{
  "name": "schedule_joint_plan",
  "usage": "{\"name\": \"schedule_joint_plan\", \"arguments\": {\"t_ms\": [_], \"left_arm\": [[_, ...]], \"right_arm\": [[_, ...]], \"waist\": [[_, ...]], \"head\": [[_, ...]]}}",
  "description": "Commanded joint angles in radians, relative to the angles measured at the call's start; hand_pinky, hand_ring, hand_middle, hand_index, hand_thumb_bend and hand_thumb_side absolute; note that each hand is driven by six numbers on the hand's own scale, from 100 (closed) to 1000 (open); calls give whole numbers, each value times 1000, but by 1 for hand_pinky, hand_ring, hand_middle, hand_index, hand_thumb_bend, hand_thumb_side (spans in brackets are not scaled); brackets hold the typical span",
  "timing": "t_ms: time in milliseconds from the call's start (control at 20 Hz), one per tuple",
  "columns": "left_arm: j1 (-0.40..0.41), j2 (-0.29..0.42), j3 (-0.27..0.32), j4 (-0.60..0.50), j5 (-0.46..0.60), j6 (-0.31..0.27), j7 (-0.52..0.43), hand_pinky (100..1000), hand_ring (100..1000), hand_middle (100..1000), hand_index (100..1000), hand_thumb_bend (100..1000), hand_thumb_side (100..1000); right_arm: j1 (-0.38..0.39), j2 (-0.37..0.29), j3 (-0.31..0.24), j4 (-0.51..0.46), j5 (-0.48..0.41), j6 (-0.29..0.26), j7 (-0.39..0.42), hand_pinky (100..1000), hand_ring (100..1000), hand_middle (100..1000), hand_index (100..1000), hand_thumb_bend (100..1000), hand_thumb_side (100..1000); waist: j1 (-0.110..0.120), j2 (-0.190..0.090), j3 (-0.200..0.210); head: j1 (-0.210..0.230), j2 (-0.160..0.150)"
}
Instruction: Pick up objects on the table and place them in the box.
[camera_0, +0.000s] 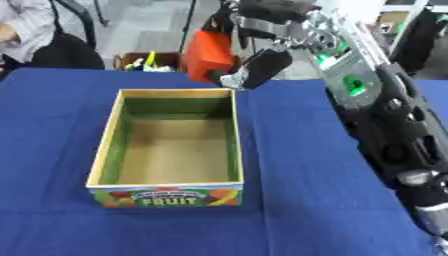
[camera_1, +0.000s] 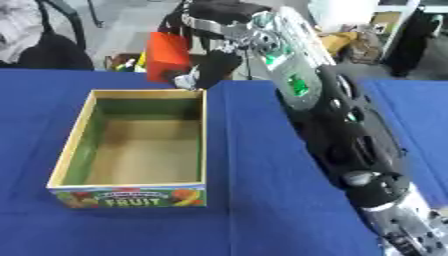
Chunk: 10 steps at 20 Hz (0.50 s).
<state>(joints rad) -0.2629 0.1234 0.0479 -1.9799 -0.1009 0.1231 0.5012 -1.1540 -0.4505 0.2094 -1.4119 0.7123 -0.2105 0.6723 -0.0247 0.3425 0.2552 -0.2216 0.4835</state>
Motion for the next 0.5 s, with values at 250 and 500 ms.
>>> {"name": "schedule_joint_plan", "arguments": {"t_ms": [250, 500], "left_arm": [[-9, 9, -1, -20, 5, -2, -3, 223, 451, 467, 445, 100, 814], [-12, 8, -1, -20, 6, -3, -4, 223, 451, 468, 445, 100, 812]], "right_arm": [[-15, 70, 16, -15, 52, 8, 25, 482, 619, 304, 200, 100, 407], [7, 114, 40, 0, 95, -2, 39, 480, 621, 309, 200, 100, 401]], "waist": [[3, -23, 6], [3, -20, 7]], "head": [[-15, -2], [-21, -7]]}}
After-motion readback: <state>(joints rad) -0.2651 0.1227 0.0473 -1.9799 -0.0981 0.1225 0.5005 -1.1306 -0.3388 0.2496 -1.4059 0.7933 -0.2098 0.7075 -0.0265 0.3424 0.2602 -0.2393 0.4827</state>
